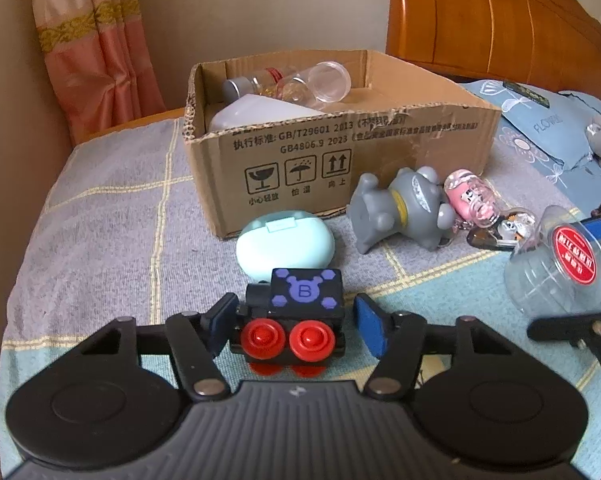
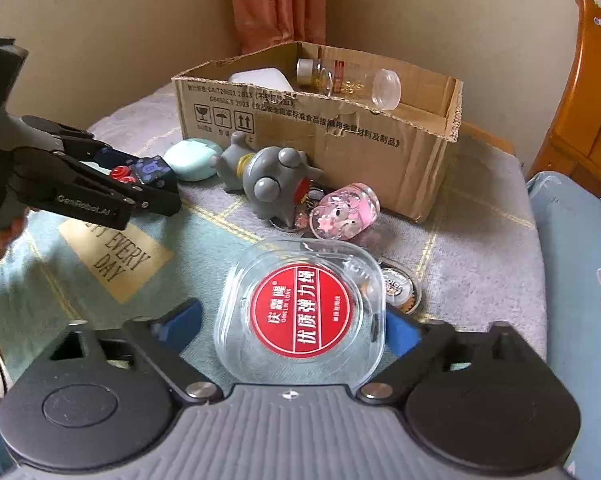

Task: Organize rigid objects
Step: 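Close the right tool on the clear container while the left tool closes on the black block toy, then lift the clear container with the right tool while the left tool lifts the block toy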

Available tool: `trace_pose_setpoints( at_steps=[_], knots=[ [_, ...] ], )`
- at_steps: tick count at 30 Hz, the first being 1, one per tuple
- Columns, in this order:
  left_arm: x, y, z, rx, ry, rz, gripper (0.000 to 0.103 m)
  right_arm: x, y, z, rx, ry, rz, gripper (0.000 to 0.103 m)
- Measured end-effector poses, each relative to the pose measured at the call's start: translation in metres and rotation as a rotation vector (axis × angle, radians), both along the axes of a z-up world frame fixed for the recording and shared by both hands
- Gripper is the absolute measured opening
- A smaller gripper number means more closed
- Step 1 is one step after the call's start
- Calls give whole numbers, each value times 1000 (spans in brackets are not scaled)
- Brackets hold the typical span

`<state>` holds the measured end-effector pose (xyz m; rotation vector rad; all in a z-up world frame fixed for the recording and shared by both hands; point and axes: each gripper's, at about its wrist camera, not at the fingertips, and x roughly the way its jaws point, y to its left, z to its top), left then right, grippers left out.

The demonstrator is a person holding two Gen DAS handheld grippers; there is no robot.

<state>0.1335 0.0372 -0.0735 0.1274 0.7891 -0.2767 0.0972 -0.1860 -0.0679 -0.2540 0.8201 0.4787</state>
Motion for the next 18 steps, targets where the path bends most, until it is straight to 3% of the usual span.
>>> trace_pose_setpoints(
  at_steps=[2,18],
  knots=[
    [0,0,1,-4,2,-6,55,2,0,-1,-18,-2,-17,82],
    [-11,-2,3,14,12,-23,58,-2,1,1,-20,28,-23,81]
  ],
)
